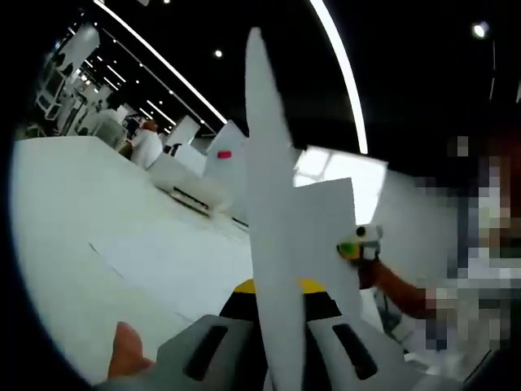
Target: Organize the stack of printing papers by aligning and flattening the scattered papers on the table
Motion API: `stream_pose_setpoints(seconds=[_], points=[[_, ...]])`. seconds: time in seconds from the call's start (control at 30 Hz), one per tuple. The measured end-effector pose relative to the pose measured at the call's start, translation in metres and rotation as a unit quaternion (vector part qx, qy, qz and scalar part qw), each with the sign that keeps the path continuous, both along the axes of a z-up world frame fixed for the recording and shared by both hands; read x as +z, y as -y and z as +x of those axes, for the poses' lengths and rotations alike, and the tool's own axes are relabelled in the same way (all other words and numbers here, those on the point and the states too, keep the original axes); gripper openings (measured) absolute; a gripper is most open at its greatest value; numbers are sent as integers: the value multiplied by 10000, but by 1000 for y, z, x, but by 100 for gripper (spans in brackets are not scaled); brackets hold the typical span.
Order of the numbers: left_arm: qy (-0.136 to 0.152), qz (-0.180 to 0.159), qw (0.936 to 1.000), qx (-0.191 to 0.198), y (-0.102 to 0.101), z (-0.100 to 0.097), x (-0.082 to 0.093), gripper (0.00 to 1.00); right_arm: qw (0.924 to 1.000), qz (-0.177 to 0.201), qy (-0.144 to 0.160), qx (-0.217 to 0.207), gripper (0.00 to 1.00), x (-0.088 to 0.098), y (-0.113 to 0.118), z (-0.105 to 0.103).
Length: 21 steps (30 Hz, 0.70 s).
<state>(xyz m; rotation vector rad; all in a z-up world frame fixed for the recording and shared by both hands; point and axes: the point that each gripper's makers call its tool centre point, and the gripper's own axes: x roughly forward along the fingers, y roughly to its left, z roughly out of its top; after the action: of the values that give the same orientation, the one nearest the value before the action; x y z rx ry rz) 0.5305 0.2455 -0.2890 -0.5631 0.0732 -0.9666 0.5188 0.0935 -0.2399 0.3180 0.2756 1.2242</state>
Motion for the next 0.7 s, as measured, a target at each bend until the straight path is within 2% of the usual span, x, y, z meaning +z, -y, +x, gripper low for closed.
stream_pose_setpoints(seconds=[0.13, 0.2, 0.37, 0.53, 0.7], points=[[-53, -83, 10000, 16, -1, 2, 1, 6, 9999, -49, 88, 28, 0, -2, -4, 3], [-167, -269, 9995, -11, -3, 2, 3, 6, 9998, -77, 169, -29, 0, -3, -5, 9], [-464, -774, 9959, -69, -9, 5, 9, 6, 9999, 75, 97, -27, 0, 0, -11, 15], [-458, -979, 9939, -204, -9, 2, 14, 6, 9997, 135, 223, 10, 0, 10, -16, 16], [-410, -981, 9939, -303, -5, -1, 17, 6, 9992, 182, 362, 11, 0, 16, -17, 16]])
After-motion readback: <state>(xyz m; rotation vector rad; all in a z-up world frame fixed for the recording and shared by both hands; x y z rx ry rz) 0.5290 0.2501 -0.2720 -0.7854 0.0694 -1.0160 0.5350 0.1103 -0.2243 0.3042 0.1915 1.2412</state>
